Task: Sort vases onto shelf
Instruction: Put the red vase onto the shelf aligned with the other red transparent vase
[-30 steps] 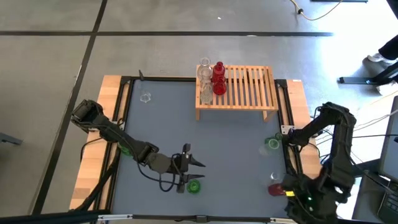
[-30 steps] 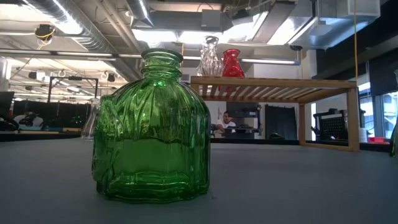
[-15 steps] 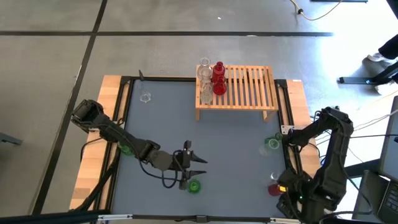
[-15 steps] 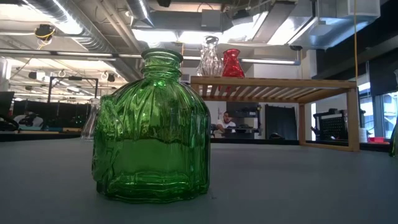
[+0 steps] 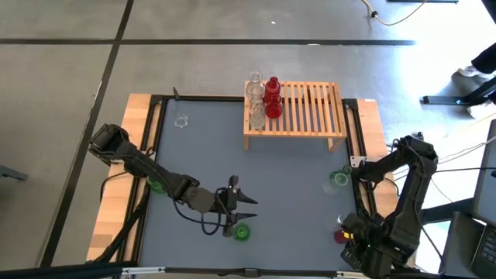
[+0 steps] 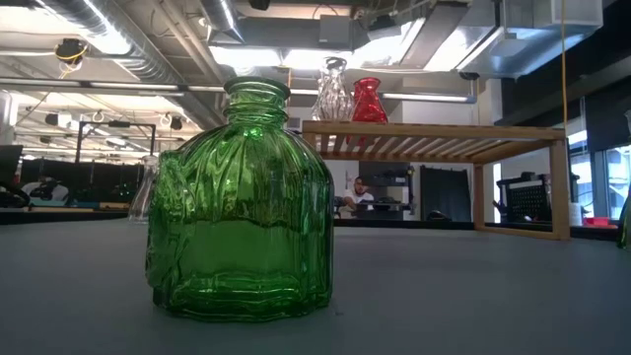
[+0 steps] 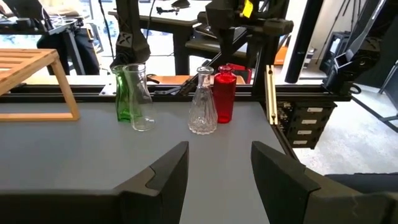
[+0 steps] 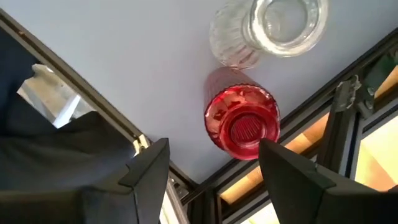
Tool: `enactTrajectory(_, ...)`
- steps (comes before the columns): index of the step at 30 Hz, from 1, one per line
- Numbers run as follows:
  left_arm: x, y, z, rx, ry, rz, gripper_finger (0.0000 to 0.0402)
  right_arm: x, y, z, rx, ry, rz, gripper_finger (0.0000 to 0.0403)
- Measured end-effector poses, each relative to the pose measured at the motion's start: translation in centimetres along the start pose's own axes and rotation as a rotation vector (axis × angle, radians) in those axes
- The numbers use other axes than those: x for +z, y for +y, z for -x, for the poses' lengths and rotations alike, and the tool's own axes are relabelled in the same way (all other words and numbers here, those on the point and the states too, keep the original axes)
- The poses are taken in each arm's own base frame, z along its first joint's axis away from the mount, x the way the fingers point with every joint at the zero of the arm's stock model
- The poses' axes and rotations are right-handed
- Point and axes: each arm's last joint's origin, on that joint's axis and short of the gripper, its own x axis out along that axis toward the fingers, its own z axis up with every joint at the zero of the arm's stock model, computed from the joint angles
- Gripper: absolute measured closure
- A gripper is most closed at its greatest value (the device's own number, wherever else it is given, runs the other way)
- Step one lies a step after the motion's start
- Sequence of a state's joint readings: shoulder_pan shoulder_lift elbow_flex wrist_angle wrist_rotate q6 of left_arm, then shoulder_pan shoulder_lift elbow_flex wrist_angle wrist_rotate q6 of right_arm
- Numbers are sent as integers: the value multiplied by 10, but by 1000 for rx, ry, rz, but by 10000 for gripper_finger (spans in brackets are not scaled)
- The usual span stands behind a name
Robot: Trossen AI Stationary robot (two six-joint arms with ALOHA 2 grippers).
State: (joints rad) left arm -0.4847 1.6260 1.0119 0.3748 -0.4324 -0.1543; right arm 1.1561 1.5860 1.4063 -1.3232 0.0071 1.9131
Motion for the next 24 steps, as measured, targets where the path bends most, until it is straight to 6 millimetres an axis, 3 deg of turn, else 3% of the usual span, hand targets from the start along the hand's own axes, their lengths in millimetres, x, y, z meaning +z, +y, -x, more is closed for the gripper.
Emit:
enactTrajectory(18,0,0,0,-1,0,1,234,1,-6,-28,-39,14,59,172)
enactTrajectory(24,0,0,0,-1,1,1,234,3,-5,-29,-32,13,116,220)
